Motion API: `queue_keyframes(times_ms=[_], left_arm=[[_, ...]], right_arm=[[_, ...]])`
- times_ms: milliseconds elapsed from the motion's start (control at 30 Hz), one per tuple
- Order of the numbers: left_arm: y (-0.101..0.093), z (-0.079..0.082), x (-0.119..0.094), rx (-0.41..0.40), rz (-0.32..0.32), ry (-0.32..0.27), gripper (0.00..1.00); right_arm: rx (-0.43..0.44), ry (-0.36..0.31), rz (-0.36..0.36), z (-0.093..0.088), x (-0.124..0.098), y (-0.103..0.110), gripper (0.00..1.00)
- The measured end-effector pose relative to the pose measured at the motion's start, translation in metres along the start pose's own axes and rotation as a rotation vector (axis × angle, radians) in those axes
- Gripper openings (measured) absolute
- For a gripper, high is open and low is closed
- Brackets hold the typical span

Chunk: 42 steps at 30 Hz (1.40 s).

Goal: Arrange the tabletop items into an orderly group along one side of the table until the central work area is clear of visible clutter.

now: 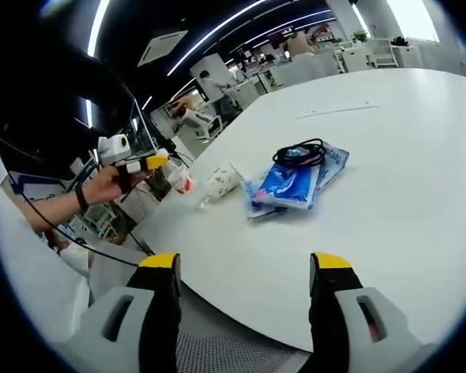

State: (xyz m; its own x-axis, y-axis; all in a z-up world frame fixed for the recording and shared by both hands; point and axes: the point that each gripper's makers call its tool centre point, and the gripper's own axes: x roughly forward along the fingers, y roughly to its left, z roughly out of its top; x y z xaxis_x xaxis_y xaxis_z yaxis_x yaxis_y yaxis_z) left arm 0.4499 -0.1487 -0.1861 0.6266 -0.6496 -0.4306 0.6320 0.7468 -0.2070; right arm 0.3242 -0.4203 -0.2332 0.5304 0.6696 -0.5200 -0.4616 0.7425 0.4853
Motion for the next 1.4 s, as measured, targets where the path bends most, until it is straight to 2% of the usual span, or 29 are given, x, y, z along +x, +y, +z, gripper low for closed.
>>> queue_keyframes(times_ms=[67, 200, 267, 333, 400, 467, 500, 567, 700, 900, 1000, 1133, 1200, 1233, 1400], left_arm=[[-0.002, 0.0, 0.0, -0.01, 0.01, -0.005, 0.29], [-0.006, 0.006, -0.001, -0.06, 0.046, -0.056, 0.34], [-0.007, 0.005, 0.0, -0.068, 0.083, -0.063, 0.37], [-0.007, 0.005, 0.0, -0.082, 0.128, -0.073, 0.38], [0.002, 0.005, -0.004, -0.108, 0.237, -0.091, 0.37], [0.003, 0.008, -0.005, -0.114, 0.278, -0.113, 0.38], [0.008, 0.006, -0.008, -0.131, 0.337, -0.114, 0.38], [0.007, 0.009, -0.006, -0.175, 0.352, -0.143, 0.39], [0.003, 0.008, 0.0, -0.179, 0.363, -0.135, 0.41], [0.01, 0.009, -0.005, -0.232, 0.456, -0.159, 0.4], [0.011, 0.007, -0.006, -0.216, 0.482, -0.152, 0.4], [0.012, 0.005, -0.008, -0.225, 0.491, -0.153, 0.36], [0.013, 0.006, -0.011, -0.225, 0.498, -0.162, 0.25], [0.012, 0.008, -0.013, -0.216, 0.493, -0.174, 0.23], [0.009, 0.008, -0.012, -0.188, 0.464, -0.155, 0.22]], right_arm=[[0.001, 0.001, -0.001, -0.001, 0.0, 0.0, 0.67], [0.003, 0.004, -0.002, -0.002, 0.0, 0.0, 0.67], [0.004, 0.005, -0.002, -0.002, 0.0, 0.0, 0.67], [0.011, 0.005, 0.0, -0.002, 0.0, 0.001, 0.67], [0.022, 0.002, -0.001, -0.002, 0.001, 0.0, 0.67], [0.023, 0.001, -0.001, -0.002, 0.001, -0.001, 0.67], [0.023, 0.003, -0.002, -0.003, 0.001, -0.001, 0.67], [0.023, 0.003, -0.001, -0.003, 0.0, 0.0, 0.67], [0.026, 0.006, -0.002, -0.005, -0.001, -0.001, 0.67], [0.031, 0.0, -0.006, -0.006, -0.003, -0.001, 0.67], [0.032, -0.001, -0.007, -0.006, -0.003, -0.002, 0.67], [0.033, -0.001, -0.008, -0.006, -0.004, -0.003, 0.67], [0.034, -0.001, -0.009, -0.006, -0.004, -0.003, 0.67], [0.034, -0.001, -0.009, -0.006, -0.004, -0.003, 0.67], [0.03, 0.001, -0.007, -0.005, -0.003, -0.003, 0.66]])
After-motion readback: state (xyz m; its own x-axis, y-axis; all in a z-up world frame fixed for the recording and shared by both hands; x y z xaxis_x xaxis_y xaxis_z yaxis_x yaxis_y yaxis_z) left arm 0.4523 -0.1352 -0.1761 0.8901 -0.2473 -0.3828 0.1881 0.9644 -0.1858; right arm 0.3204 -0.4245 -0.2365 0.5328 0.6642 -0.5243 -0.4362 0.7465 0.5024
